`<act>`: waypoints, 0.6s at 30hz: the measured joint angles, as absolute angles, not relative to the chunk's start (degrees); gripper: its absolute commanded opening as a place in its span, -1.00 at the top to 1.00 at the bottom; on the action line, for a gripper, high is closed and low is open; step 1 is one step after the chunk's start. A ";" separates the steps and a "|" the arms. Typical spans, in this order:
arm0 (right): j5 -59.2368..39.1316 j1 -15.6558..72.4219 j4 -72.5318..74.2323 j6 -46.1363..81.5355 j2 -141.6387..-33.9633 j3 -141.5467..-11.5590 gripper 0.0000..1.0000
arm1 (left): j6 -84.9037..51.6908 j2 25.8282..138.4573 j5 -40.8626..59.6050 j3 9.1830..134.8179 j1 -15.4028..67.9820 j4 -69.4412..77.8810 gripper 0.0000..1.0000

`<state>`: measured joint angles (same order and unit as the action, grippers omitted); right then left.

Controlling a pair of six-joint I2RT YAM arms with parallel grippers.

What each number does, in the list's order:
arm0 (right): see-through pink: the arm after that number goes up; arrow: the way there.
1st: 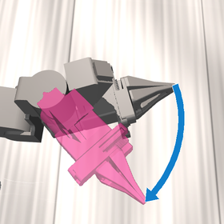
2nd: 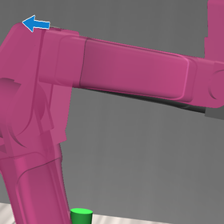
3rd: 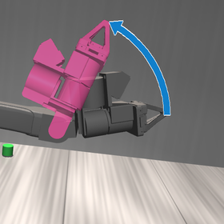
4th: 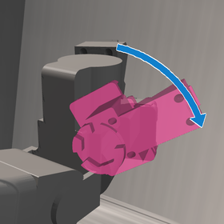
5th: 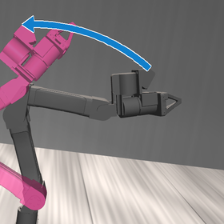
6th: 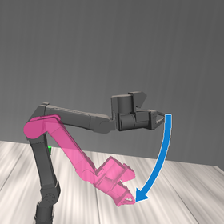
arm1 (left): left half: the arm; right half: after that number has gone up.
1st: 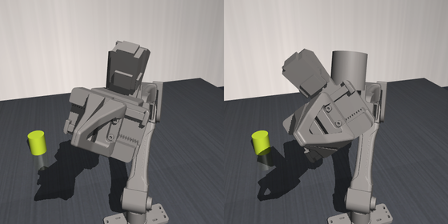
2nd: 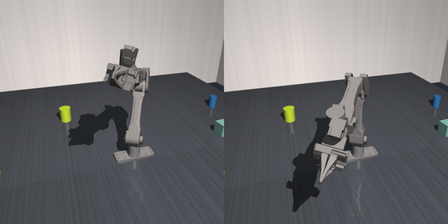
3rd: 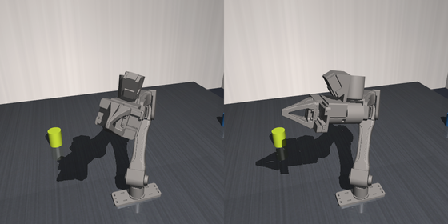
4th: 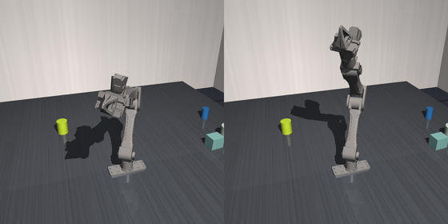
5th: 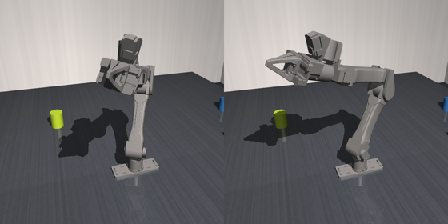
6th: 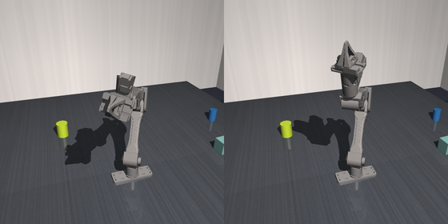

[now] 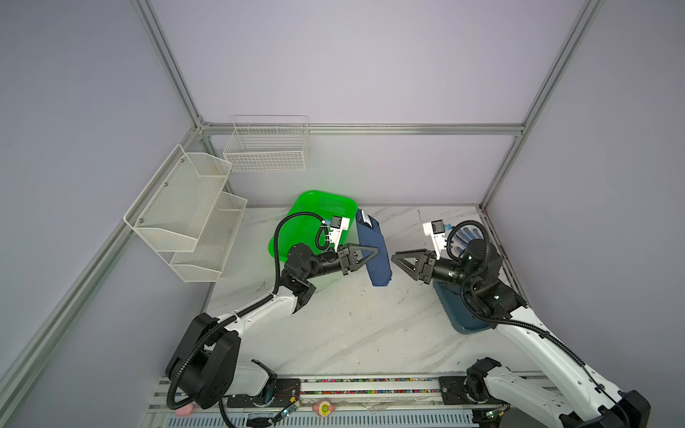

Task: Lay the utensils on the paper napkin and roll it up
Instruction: 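Open the right gripper and draw it back while left holds the roll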

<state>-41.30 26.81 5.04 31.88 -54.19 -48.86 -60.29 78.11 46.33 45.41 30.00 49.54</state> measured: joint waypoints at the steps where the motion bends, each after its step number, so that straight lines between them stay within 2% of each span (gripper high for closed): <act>1: -39.79 26.68 4.95 31.90 -53.84 -48.84 0.00 | -60.20 77.65 46.37 45.36 29.58 49.12 0.77; 8: -32.18 26.55 4.95 32.38 -55.11 -48.84 -0.03 | -58.92 74.24 46.81 44.93 26.81 47.03 0.77; 18: -29.32 26.50 7.18 34.57 -64.07 -47.64 -0.05 | -58.04 71.55 48.36 43.16 21.87 44.01 0.77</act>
